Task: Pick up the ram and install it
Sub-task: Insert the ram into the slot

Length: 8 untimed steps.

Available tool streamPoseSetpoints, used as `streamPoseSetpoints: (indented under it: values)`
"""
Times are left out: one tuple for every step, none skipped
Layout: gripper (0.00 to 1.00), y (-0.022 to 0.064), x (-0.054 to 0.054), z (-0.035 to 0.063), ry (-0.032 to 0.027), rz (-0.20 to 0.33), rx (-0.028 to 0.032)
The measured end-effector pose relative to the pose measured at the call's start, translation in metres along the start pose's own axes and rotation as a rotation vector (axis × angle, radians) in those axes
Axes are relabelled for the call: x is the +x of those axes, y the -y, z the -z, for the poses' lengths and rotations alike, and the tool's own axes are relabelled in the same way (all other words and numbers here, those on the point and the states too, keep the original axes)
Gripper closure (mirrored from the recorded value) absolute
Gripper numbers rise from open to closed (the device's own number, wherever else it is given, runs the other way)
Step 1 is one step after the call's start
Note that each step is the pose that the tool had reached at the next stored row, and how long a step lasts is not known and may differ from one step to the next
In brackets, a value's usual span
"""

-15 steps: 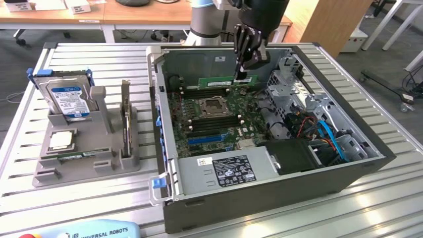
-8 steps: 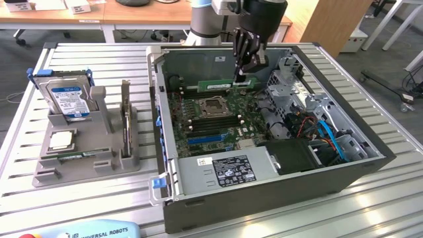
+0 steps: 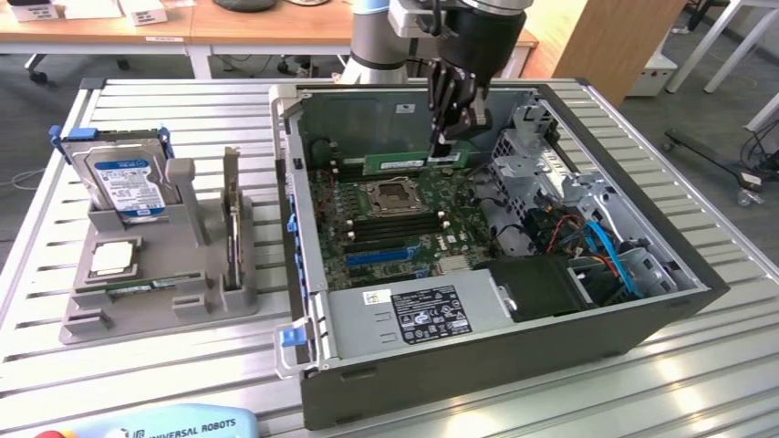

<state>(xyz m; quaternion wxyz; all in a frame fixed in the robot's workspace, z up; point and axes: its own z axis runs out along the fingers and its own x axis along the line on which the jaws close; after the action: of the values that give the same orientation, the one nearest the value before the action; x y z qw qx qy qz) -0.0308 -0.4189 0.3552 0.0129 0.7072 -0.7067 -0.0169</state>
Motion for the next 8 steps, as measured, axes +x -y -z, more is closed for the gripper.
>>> streamPoseSetpoints:
  values:
    - [0.89, 0.0000, 0.0000, -0.0009, 0.0000, 0.000, 0.0000]
    - [0.89, 0.0001, 0.0000, -0.0017, -0.0001, 0.000, 0.0000]
    - [0.89, 0.0001, 0.0000, -0.0026, 0.0000, 0.000, 0.0000]
    - [0.89, 0.0002, 0.0000, -0.0035, 0.0000, 0.000, 0.0000]
    - [0.89, 0.0002, 0.0000, -0.0044, -0.0001, 0.000, 0.0000]
    - [0.89, 0.0002, 0.0000, -0.0053, 0.0000, 0.000, 0.0000]
    - [0.89, 0.0003, 0.0000, -0.0063, -0.0001, 0.000, 0.0000]
    - [0.89, 0.0003, 0.0000, -0.0073, -0.0001, 0.000, 0.0000]
